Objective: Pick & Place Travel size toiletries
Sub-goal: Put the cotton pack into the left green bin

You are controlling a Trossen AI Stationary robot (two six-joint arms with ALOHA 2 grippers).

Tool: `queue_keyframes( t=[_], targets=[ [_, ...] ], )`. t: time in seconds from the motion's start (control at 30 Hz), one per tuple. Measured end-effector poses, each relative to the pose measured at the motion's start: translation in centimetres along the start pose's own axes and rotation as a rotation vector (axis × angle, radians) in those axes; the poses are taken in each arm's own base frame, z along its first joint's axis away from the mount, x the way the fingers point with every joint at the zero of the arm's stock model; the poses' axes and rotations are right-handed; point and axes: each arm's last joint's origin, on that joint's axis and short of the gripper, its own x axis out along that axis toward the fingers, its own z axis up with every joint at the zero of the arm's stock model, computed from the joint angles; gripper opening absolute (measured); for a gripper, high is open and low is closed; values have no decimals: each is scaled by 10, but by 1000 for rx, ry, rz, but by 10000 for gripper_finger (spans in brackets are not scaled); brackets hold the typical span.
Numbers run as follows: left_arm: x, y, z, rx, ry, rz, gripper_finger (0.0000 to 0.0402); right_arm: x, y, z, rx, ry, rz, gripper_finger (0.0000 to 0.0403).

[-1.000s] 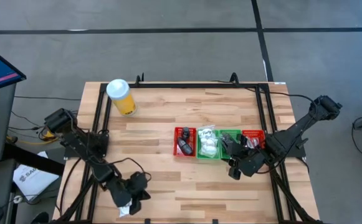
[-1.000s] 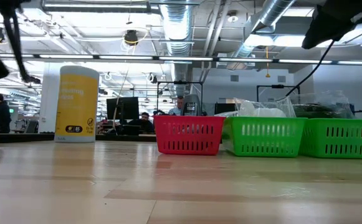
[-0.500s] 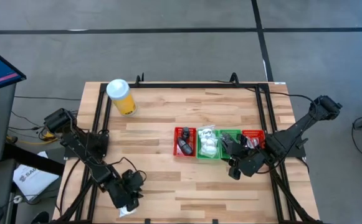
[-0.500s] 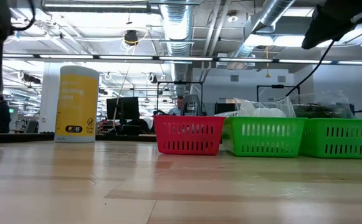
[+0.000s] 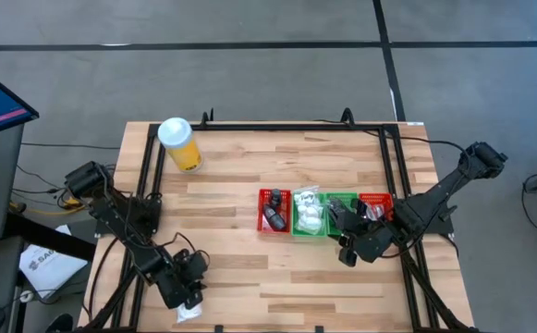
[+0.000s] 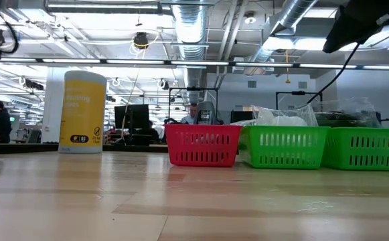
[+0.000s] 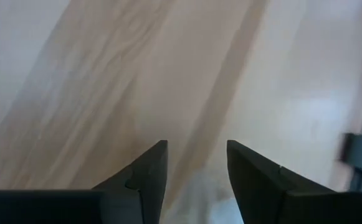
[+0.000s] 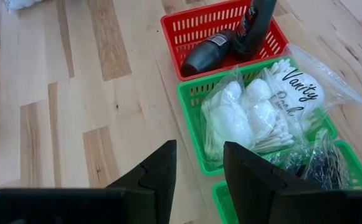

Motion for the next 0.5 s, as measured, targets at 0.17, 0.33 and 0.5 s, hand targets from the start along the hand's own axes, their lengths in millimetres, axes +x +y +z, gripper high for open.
queue_keyframes(
  t=[0.17,0.33,0.5],
  targets=[
    [2,8,-8,-73,1,6,157,0,0,0,0,0,0,123],
    [0,5,-16,-60,-1,-28,157,0,0,0,0,0,0,123],
    [-3,2,-23,-38,11,-49,157,0,0,0,-1,0,0,123]
  ],
)
